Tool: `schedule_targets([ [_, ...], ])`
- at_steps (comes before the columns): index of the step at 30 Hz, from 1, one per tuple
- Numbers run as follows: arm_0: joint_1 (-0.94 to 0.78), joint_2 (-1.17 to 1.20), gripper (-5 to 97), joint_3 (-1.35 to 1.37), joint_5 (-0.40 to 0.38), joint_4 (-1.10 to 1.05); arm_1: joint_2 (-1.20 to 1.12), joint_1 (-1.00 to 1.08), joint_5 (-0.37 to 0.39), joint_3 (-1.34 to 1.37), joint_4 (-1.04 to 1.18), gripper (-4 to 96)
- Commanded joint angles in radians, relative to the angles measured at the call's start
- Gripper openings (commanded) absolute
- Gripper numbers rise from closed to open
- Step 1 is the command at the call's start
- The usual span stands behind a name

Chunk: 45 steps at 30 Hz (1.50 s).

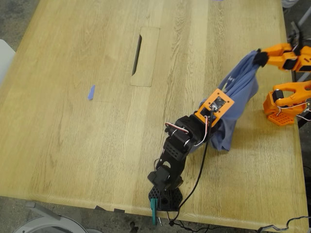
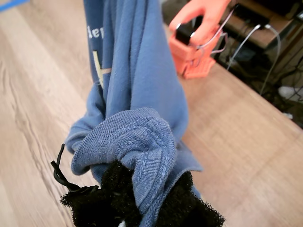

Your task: Fold a T-shirt

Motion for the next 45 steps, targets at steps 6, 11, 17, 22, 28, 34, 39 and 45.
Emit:
schedule_targets([
  [6, -0.215, 0.164, 0, 0.403, -0.002, -0.002, 0.086, 0.037, 0.012, 0.222, -0.020, 0.1],
  [11, -0.370, 0.202, 0, 0.614, 0.003, -0.160, 0.054, 0.097, 0.012, 0.425, -0.196, 0.1],
  [17, -0.522, 0.143, 0, 0.792, 0.000, -0.529, -0.043, 0.209, 0.011, 0.641, -0.453, 0.1],
  [22, -0.637, 0.002, 0, 0.859, 0.006, -0.833, -0.172, 0.318, 0.009, 0.798, -0.653, 0.1],
  [28, -0.753, -0.184, 0, 0.865, 0.008, -1.154, -0.483, 0.420, 0.011, 0.853, -1.046, 0.1],
  [34, -0.841, -0.336, 0, 0.838, 0.011, -1.330, -0.966, 0.492, 0.003, 0.568, -1.312, 0.1],
  [39, -0.910, -0.448, 0, 0.765, 0.017, -1.434, -1.256, 0.517, 0.002, 0.293, -1.338, 0.1],
  [45, -0.980, -0.577, 0, 0.653, 0.021, -1.536, -1.500, 0.560, 0.005, 0.021, -1.325, 0.1],
])
